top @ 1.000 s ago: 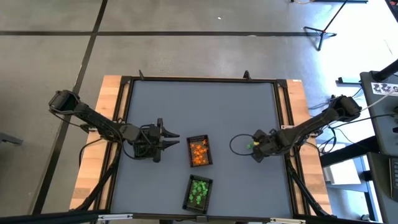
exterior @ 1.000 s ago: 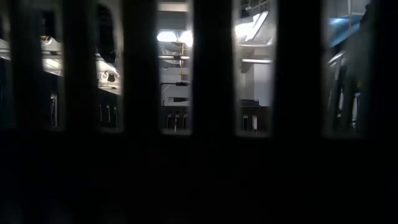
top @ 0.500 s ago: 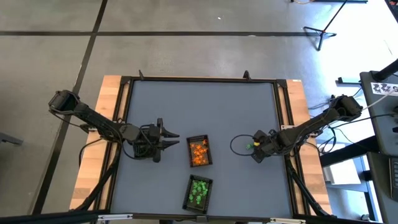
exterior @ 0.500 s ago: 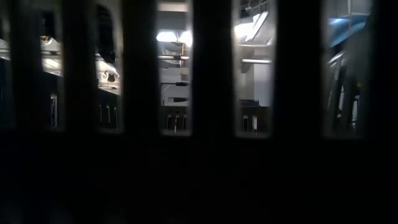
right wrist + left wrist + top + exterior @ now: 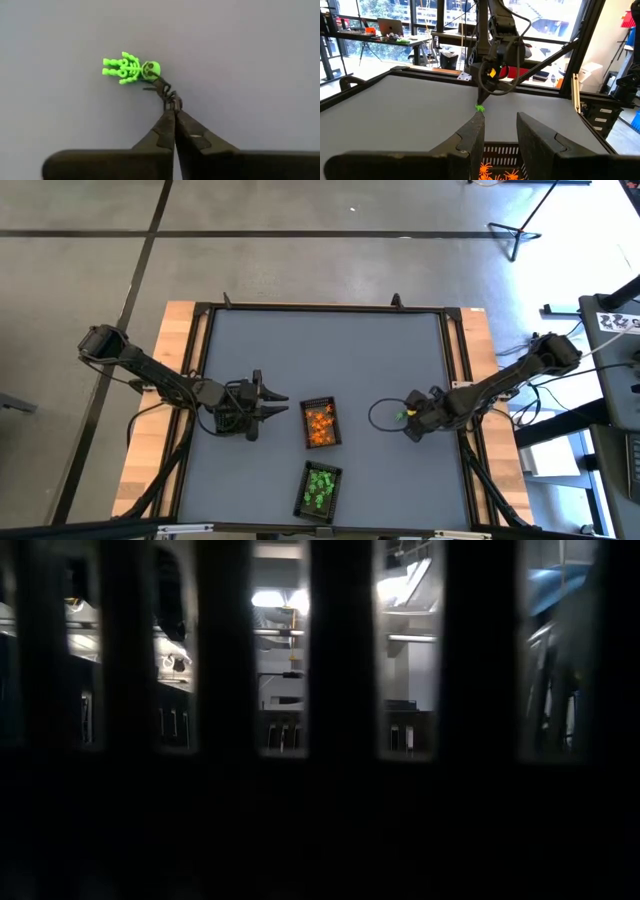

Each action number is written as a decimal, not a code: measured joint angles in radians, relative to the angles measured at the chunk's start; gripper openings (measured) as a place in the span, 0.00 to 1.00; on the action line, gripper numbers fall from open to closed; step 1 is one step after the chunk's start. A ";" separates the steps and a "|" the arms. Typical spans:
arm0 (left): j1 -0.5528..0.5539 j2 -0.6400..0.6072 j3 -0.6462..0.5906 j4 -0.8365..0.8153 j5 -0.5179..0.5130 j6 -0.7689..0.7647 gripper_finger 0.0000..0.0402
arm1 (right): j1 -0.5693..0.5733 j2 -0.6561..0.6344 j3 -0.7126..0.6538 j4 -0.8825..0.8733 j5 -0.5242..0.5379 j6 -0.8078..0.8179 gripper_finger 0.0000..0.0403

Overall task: Sort Halloween decoration
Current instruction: Put the black spider toy into the top left black basket

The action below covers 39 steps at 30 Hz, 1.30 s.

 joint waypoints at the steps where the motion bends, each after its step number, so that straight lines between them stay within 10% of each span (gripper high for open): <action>1: 0.000 0.000 0.000 0.000 0.000 0.000 0.26 | 0.000 0.001 0.007 -0.007 0.007 -0.005 0.02; 13: 0.000 0.000 0.000 0.000 0.000 0.004 0.26 | -0.002 0.001 0.255 -0.182 0.170 -0.109 0.00; 21: 0.000 0.000 0.000 0.000 -0.007 0.005 0.26 | -0.035 0.004 0.351 0.106 0.290 -0.358 0.00; 31: 0.000 0.000 0.000 -0.049 -0.059 0.007 0.30 | -0.279 0.216 0.358 0.727 0.012 -0.745 0.00; 39: 0.003 0.031 0.000 -0.083 -0.127 0.001 0.47 | -0.381 0.487 0.570 0.800 -0.149 -0.878 0.00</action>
